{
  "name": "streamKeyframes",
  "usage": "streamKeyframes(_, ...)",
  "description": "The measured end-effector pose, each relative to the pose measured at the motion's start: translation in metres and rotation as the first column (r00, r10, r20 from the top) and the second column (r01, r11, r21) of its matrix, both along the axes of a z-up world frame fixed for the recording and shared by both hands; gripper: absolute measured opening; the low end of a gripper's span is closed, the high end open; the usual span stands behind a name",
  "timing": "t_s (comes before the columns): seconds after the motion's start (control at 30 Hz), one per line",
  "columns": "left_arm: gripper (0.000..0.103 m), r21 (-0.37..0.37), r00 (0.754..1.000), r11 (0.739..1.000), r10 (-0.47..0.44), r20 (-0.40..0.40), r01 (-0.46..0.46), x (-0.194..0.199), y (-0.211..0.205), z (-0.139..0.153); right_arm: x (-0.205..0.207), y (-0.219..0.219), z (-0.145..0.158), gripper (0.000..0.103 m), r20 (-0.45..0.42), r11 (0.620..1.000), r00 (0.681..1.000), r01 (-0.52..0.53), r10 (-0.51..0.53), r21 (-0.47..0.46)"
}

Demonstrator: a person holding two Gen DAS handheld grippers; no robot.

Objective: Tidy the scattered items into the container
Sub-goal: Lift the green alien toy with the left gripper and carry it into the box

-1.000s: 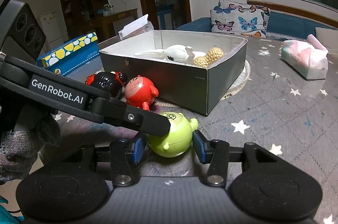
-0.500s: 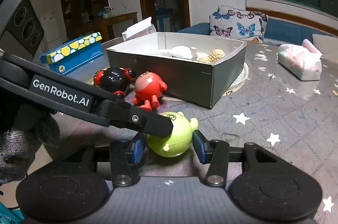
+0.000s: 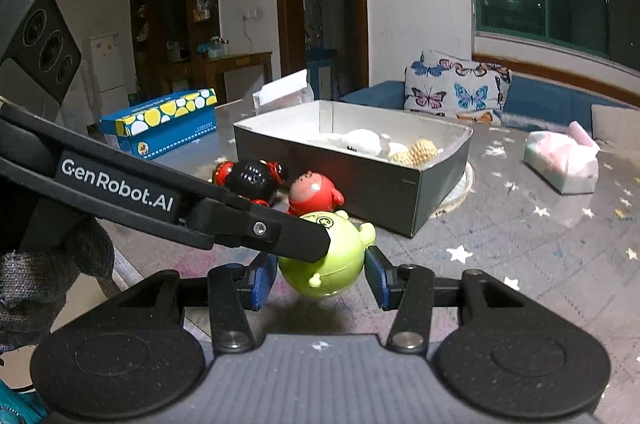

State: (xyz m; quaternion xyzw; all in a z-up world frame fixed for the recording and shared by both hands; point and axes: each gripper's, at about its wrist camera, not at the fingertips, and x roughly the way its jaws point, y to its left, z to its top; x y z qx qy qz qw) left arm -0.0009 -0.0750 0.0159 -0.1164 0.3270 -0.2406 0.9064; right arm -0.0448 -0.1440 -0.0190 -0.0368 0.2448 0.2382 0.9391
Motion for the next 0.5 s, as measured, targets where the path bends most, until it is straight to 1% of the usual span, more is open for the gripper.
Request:
streamKeyframes(0.3, 0.04, 0.003, 1.0, 1.0, 0.006, 0.03, -0.006, 0.004, -0.002, 0.014, 0.005, -0.001, 0.012, 0.048, 0.029, 1.0, 1.0, 0.002, -0.002, 0.005)
streamKeyframes(0.5, 0.04, -0.002, 0.999, 1.0, 0.013, 0.049, -0.012, 0.022, 0.002, 0.024, 0.024, 0.001, 0.023, 0.048, 0.042, 1.0, 0.999, 0.003, -0.003, 0.001)
